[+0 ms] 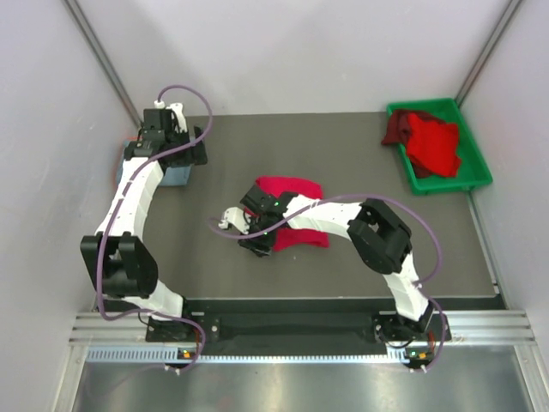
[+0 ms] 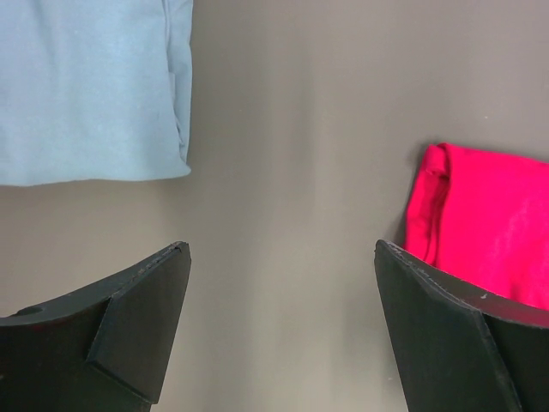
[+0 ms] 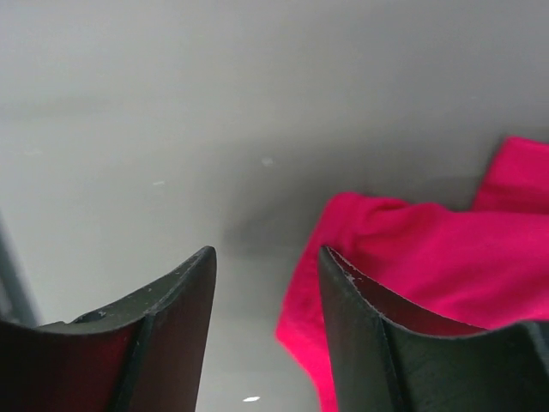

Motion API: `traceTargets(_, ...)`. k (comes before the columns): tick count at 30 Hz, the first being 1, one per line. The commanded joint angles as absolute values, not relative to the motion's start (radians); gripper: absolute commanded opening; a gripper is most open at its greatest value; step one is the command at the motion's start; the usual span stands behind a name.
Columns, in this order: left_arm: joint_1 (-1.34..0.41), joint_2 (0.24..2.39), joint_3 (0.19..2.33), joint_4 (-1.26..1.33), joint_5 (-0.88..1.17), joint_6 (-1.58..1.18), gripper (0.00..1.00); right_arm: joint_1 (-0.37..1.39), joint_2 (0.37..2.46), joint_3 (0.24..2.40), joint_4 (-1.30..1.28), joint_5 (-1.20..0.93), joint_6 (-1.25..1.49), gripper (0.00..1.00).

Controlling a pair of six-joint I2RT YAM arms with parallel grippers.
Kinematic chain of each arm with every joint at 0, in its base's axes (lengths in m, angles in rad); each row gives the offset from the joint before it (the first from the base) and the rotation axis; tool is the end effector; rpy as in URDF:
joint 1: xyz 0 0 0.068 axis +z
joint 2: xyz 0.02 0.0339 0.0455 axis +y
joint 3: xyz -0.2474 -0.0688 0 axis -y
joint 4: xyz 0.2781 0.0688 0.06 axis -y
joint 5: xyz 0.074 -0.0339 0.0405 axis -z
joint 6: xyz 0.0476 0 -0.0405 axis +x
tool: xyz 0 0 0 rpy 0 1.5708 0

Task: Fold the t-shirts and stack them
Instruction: Flatten the tshirt out

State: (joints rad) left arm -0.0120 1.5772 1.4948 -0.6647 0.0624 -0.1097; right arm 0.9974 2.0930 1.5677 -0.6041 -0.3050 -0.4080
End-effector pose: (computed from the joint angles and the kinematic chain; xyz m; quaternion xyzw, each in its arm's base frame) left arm 0.3928 -0.0077 0.3152 -0.0323 0.9155 -0.0529 0.3976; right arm 0.2403 0.3985 0.1324 -0.6487 0.7145 0.2047 0.1640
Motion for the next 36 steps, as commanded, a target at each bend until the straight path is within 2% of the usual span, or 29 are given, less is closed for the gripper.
traceTargets(1,-0.006,1.505,1.462,-0.635,0.061,-0.117,0.93,1.002,2.112,1.580,-0.526,-0.207,-0.407,0.51)
traceTargets(4,-0.008,1.482,1.436,-0.635,0.060,-0.115,0.93,1.002,2.131,1.586,-0.520,-0.187,-0.408,0.44)
traceTargets(5,-0.008,1.476,1.425,-0.635,0.058,-0.114,0.93,1.002,2.132,1.591,-0.522,-0.183,-0.408,0.31)
traceTargets(7,-0.008,1.465,1.416,-0.634,0.055,-0.114,0.93,1.002,2.137,1.595,-0.517,-0.158,-0.413,0.18)
traceTargets(8,-0.008,1.463,1.408,-0.632,0.057,-0.114,0.93,1.003,2.137,1.591,-0.515,-0.146,-0.413,0.05)
traceTargets(9,-0.008,1.460,1.405,-0.630,0.058,-0.115,0.93,1.002,2.128,1.589,-0.512,-0.135,-0.413,0.00)
traceTargets(17,0.029,1.465,1.413,-0.606,0.009,-0.097,0.93,0.957,1.910,1.548,-0.554,-0.006,-0.482,0.00)
traceTargets(24,0.038,1.499,1.428,-0.591,0.031,-0.112,0.93,0.879,1.706,1.644,-0.656,0.032,-0.528,0.00)
traceTargets(29,0.040,1.516,1.420,-0.586,0.054,-0.121,0.93,0.848,1.704,1.873,-0.716,0.064,-0.574,0.00)
traceTargets(36,0.038,1.505,1.393,-0.574,0.086,-0.132,0.94,0.857,1.813,2.248,-0.738,0.054,-0.636,0.00)
